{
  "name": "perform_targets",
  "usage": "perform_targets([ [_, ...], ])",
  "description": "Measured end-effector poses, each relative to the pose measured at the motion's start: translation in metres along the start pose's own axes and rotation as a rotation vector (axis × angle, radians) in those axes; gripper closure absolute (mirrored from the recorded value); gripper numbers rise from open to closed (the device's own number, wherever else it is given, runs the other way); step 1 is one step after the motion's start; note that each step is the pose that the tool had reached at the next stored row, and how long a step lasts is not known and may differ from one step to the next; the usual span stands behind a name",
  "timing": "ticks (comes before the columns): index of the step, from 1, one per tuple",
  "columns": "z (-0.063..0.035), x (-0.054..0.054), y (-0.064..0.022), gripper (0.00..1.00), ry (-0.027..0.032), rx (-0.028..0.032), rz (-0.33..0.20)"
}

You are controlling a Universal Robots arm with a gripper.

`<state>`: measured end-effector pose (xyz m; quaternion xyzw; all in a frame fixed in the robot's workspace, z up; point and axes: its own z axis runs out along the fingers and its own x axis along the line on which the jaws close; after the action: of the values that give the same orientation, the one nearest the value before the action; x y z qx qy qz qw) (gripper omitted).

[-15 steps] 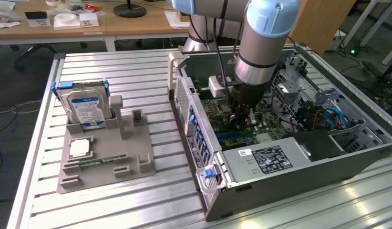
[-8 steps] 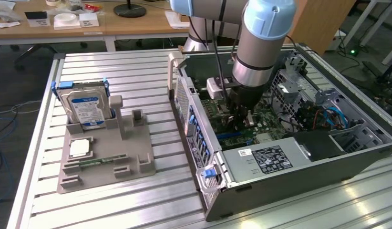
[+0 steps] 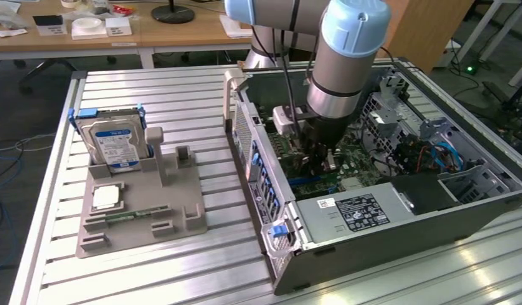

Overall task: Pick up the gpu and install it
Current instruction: 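Insert the gpu into the slot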

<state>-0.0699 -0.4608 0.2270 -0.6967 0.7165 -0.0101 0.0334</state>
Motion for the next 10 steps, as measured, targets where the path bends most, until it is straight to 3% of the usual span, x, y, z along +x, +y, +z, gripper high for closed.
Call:
perform_targets([
  [10,0.0027,0.0001,0.0008,0.72,0.0001,0.0003,0.0],
])
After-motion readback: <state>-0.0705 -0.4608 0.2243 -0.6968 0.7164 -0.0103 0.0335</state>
